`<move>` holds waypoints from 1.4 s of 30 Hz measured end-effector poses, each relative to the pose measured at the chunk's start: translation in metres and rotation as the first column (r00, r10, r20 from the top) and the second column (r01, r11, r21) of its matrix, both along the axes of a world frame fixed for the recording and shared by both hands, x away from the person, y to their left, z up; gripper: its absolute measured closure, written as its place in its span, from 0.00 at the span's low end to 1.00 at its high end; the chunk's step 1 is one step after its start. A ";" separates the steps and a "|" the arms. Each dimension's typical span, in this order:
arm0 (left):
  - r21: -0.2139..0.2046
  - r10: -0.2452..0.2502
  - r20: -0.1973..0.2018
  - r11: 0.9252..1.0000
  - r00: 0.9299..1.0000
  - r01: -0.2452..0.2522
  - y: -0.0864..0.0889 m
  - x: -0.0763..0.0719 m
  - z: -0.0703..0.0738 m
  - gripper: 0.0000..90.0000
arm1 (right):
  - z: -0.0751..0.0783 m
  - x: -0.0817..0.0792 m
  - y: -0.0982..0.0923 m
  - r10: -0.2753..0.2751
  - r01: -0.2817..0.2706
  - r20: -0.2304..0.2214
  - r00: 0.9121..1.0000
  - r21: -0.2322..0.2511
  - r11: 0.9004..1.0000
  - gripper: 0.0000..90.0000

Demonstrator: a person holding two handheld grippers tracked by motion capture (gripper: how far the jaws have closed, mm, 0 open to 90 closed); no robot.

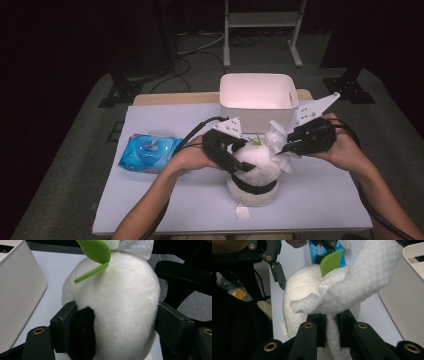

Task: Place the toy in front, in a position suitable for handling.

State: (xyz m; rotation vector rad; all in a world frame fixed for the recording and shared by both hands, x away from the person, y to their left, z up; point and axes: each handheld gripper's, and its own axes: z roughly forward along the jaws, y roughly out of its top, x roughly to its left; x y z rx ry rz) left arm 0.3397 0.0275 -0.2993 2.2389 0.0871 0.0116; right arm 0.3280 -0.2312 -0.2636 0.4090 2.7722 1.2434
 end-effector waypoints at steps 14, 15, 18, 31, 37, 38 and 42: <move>0.009 -0.002 0.009 1.000 1.000 0.002 -0.003 0.000 0.001 0.27 | 0.012 0.005 0.035 0.061 -0.059 0.023 0.998 -0.057 0.997 0.89; 0.009 -0.001 0.008 1.000 1.000 0.001 -0.002 0.001 0.002 0.27 | 0.011 0.005 0.034 0.058 -0.057 0.020 0.998 -0.057 0.997 0.88; 0.006 -0.004 0.011 1.000 1.000 0.004 -0.003 0.000 0.001 0.27 | 0.010 0.006 0.026 0.042 -0.041 0.010 0.999 -0.050 0.998 0.88; 0.003 -0.002 0.011 1.000 1.000 0.002 -0.002 -0.001 0.001 0.26 | -0.002 0.005 -0.005 -0.016 0.015 -0.024 1.000 -0.025 1.000 0.88; 0.014 0.016 0.008 1.000 1.000 -0.016 0.002 0.002 0.002 0.21 | -0.004 0.004 -0.008 -0.025 0.025 -0.025 0.999 -0.028 0.999 0.88; 0.019 0.018 0.004 1.000 1.000 -0.018 0.003 0.003 0.001 0.21 | -0.004 0.004 -0.009 -0.030 0.029 -0.025 0.999 -0.028 0.999 0.88; 0.014 0.013 -0.024 1.000 1.000 -0.013 0.003 0.006 -0.004 0.20 | -0.006 0.003 -0.013 -0.040 0.039 -0.029 0.999 -0.029 0.999 0.88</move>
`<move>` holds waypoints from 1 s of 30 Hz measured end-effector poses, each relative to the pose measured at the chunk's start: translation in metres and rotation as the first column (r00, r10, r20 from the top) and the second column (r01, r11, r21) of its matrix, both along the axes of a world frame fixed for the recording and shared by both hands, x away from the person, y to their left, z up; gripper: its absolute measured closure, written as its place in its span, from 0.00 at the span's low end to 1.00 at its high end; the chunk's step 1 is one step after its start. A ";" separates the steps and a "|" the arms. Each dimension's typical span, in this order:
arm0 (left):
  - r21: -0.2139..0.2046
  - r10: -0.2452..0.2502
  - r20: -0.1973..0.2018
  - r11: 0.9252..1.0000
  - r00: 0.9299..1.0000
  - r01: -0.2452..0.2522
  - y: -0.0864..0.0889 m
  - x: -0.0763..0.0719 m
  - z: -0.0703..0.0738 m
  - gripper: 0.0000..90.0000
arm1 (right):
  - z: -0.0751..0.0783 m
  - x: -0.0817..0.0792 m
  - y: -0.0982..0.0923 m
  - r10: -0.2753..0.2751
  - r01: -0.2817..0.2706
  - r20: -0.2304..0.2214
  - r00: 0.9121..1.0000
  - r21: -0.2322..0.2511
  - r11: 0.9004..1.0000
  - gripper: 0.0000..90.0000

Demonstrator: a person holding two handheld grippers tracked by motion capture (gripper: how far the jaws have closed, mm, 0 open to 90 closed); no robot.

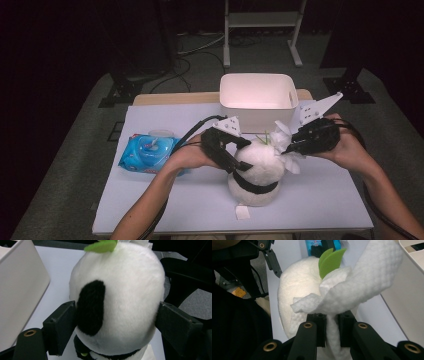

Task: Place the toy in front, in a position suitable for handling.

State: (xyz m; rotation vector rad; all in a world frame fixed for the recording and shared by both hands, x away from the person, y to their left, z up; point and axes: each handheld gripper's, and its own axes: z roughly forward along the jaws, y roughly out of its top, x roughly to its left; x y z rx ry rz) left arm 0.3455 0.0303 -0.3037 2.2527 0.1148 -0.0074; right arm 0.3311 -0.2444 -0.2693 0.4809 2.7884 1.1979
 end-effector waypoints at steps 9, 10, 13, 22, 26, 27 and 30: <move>-0.011 -0.012 -0.013 1.000 1.000 0.011 -0.003 0.001 -0.001 0.30 | 0.008 -0.001 0.004 0.009 -0.009 0.024 1.000 -0.007 1.000 0.88; -0.010 -0.011 -0.013 1.000 1.000 0.011 -0.003 0.001 -0.001 0.30 | 0.010 0.000 0.007 0.013 -0.012 0.026 1.000 -0.008 1.000 0.88; -0.013 -0.015 -0.011 1.000 1.000 0.015 -0.005 0.000 -0.001 0.31 | 0.016 0.001 0.016 0.033 -0.032 0.033 0.999 -0.006 0.999 0.88; -0.004 -0.021 0.005 1.000 1.000 0.021 -0.009 -0.004 0.001 0.31 | 0.028 0.005 0.059 0.106 -0.101 0.048 0.993 -0.085 0.991 0.88; 0.000 -0.014 0.004 1.000 1.000 0.014 -0.007 -0.003 0.000 0.31 | 0.026 0.007 0.069 0.118 -0.112 0.046 0.992 -0.116 0.987 0.88; 0.001 -0.015 0.006 1.000 1.000 0.015 -0.007 -0.003 0.000 0.31 | 0.027 0.007 0.068 0.115 -0.110 0.045 0.992 -0.115 0.987 0.88; 0.001 -0.015 0.008 1.000 1.000 0.015 -0.008 -0.003 0.001 0.31 | 0.029 0.005 0.061 0.098 -0.092 0.052 0.994 -0.110 0.990 0.88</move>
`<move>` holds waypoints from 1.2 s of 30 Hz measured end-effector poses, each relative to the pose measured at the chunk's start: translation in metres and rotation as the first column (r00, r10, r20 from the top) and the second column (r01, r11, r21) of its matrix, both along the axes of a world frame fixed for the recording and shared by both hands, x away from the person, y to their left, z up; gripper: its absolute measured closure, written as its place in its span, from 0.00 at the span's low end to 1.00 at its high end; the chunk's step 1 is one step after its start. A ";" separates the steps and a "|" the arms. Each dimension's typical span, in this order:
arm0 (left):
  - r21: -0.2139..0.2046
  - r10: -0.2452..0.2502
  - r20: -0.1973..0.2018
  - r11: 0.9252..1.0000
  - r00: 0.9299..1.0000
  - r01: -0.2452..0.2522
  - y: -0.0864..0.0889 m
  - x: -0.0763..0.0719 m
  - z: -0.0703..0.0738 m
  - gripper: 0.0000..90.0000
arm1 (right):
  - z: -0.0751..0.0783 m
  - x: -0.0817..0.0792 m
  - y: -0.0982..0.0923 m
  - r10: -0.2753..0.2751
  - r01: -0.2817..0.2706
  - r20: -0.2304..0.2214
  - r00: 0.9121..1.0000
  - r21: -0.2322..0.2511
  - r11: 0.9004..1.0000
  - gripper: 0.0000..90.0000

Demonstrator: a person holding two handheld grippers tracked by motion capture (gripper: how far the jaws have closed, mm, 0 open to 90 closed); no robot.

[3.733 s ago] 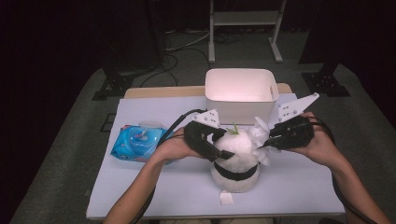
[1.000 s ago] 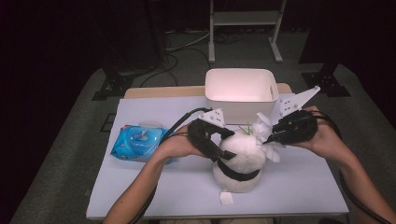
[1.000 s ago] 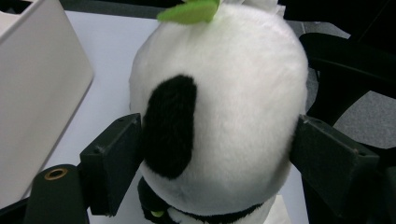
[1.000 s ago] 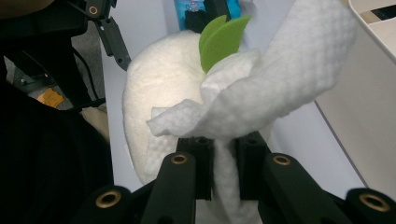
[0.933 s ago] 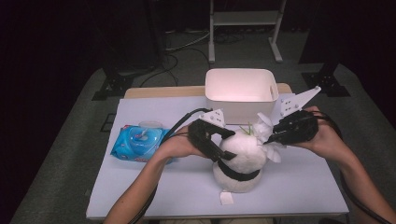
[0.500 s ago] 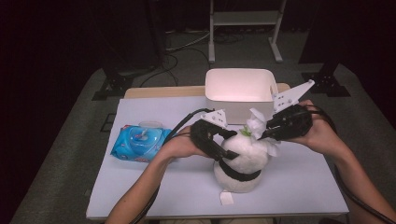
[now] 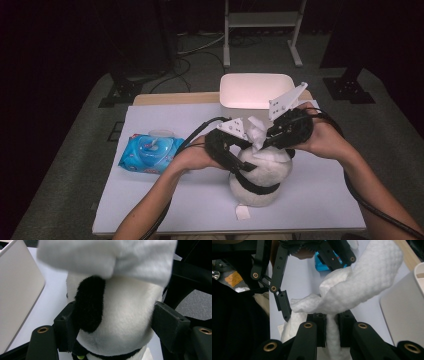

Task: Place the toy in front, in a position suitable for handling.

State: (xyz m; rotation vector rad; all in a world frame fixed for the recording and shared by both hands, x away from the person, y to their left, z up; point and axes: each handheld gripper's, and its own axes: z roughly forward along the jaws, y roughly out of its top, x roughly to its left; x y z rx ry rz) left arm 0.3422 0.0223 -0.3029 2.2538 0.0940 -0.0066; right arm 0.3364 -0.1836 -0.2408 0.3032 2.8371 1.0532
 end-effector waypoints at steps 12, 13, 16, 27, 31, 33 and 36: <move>0.002 0.001 -0.004 1.000 1.000 -0.001 -0.002 0.002 0.001 0.31 | -0.009 -0.006 -0.046 -0.080 0.080 -0.024 0.997 0.021 0.997 0.88; 0.002 0.002 -0.004 1.000 1.000 -0.002 -0.002 0.002 0.001 0.31 | -0.011 -0.006 -0.049 -0.086 0.087 -0.026 0.996 0.023 0.996 0.88; 0.000 0.000 -0.003 1.000 1.000 0.000 -0.002 0.002 0.001 0.31 | -0.014 -0.007 -0.056 -0.101 0.102 -0.036 0.994 0.031 0.994 0.88; 0.002 -0.001 0.003 1.000 1.000 0.001 -0.007 0.001 0.002 0.31 | -0.007 -0.006 -0.044 -0.079 0.079 -0.012 0.997 0.029 0.996 0.88; 0.004 -0.005 0.006 1.000 1.000 0.005 -0.009 0.000 0.003 0.31 | -0.002 -0.004 -0.029 -0.046 0.046 -0.005 0.999 0.025 0.999 0.88; 0.007 -0.006 0.007 1.000 1.000 0.006 -0.009 0.000 0.003 0.31 | -0.001 -0.003 -0.023 -0.037 0.037 -0.002 0.999 0.026 0.999 0.88; 0.008 0.003 0.005 1.000 1.000 -0.003 -0.006 0.000 0.002 0.31 | -0.001 -0.003 -0.019 -0.033 0.033 -0.001 0.999 0.020 0.999 0.88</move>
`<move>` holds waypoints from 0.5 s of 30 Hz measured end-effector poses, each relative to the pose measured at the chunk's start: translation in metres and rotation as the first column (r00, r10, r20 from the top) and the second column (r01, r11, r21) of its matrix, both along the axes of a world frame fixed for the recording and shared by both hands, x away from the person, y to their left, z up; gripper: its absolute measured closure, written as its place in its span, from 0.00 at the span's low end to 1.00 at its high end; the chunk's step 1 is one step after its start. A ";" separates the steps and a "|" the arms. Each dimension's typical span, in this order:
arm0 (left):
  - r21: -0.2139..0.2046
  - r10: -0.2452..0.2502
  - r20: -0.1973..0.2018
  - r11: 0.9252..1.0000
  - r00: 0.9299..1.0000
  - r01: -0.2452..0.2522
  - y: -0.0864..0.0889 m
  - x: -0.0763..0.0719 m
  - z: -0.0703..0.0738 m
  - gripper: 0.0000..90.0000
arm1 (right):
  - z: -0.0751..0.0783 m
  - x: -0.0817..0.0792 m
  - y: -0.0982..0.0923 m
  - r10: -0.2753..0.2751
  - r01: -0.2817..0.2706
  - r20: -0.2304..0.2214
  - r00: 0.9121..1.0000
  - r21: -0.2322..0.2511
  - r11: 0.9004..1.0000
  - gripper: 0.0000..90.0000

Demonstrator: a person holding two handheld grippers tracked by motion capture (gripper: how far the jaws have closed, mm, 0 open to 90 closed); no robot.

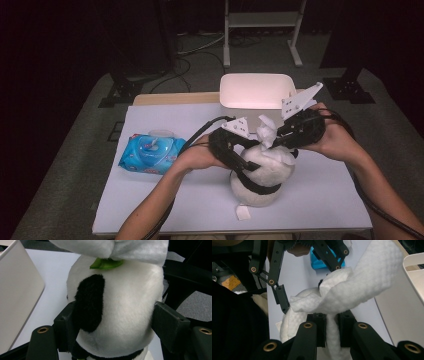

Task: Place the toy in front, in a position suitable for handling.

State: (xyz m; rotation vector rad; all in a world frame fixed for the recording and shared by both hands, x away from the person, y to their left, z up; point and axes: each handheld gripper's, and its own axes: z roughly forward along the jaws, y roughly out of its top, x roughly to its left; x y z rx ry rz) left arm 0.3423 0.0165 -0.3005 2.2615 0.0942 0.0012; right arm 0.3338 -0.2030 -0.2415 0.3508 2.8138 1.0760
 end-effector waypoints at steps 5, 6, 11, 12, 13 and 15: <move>-0.023 0.008 -0.013 1.000 1.000 -0.009 0.005 0.002 -0.003 0.30 | -0.005 -0.001 -0.012 -0.030 0.030 -0.015 0.999 -0.014 0.999 0.88; -0.029 0.007 -0.016 1.000 1.000 -0.007 0.005 0.003 -0.003 0.30 | -0.007 -0.001 -0.015 -0.036 0.036 -0.020 0.999 -0.014 0.999 0.88; -0.031 -0.007 -0.007 0.999 1.000 0.006 0.003 0.001 -0.002 0.29 | -0.012 -0.003 -0.028 -0.046 0.046 -0.032 0.998 0.012 0.999 0.88; -0.025 -0.002 -0.012 1.000 1.000 0.001 0.004 0.001 -0.003 0.28 | -0.013 -0.004 -0.030 -0.048 0.048 -0.033 0.998 0.011 0.999 0.88; -0.022 0.000 -0.018 1.000 1.000 -0.001 0.004 0.002 -0.004 0.26 | -0.013 -0.004 -0.032 -0.053 0.054 -0.035 0.998 0.012 0.998 0.88; -0.019 -0.005 -0.037 1.000 0.999 0.005 0.005 0.004 -0.010 0.26 | -0.015 -0.005 -0.037 -0.061 0.062 -0.039 0.997 0.019 0.998 0.88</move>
